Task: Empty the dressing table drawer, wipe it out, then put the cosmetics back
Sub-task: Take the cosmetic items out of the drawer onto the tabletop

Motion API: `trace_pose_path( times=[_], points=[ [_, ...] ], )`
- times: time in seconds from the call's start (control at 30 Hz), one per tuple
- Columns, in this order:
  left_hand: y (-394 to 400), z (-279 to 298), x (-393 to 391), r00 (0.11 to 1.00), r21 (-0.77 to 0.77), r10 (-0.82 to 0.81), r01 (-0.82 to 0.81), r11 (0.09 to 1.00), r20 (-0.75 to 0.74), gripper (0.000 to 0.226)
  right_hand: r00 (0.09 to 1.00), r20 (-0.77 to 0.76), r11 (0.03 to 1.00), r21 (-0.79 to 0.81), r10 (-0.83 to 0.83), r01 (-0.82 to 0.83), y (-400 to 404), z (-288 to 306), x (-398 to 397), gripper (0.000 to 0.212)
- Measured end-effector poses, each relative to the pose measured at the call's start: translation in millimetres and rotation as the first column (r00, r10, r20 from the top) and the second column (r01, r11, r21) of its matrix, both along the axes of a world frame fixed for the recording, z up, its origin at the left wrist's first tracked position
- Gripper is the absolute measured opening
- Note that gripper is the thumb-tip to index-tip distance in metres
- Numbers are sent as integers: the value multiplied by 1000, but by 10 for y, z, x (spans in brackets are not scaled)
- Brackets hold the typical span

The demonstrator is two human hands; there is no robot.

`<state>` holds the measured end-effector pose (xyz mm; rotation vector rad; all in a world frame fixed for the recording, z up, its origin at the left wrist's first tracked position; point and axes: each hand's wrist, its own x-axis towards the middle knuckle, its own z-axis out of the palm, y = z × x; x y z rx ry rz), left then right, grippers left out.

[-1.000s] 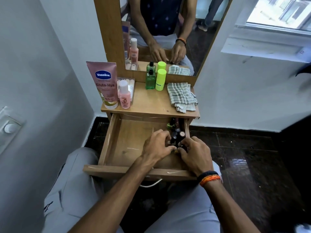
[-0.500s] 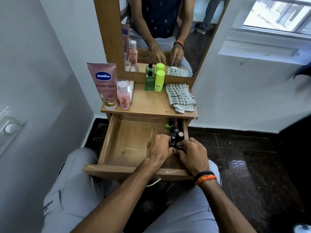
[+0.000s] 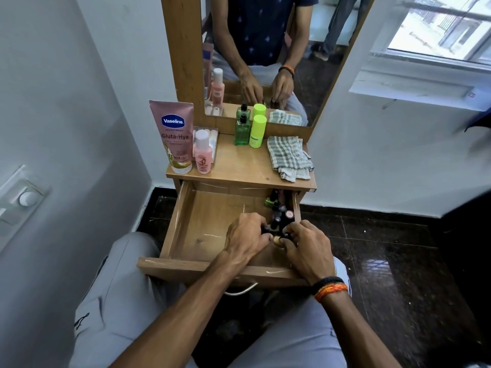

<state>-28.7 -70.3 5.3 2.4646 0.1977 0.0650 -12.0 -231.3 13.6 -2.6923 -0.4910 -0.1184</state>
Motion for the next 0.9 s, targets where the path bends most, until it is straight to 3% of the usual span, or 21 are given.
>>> trace_pose_path(
  times=[0.37, 0.47, 0.9],
  points=[
    [421, 550, 208, 962, -73, 101, -85, 994, 252, 22, 997, 75, 970, 237, 27, -44, 271, 643, 230, 21],
    [511, 617, 432, 946, -33, 131, -127, 991, 296, 21, 993, 114, 956, 289, 13, -46, 430, 769, 469, 18],
    [748, 736, 1139, 921, 28, 203, -224, 974, 333, 17, 991, 123, 925, 380, -51, 1, 1100, 843, 1444, 12]
  ],
)
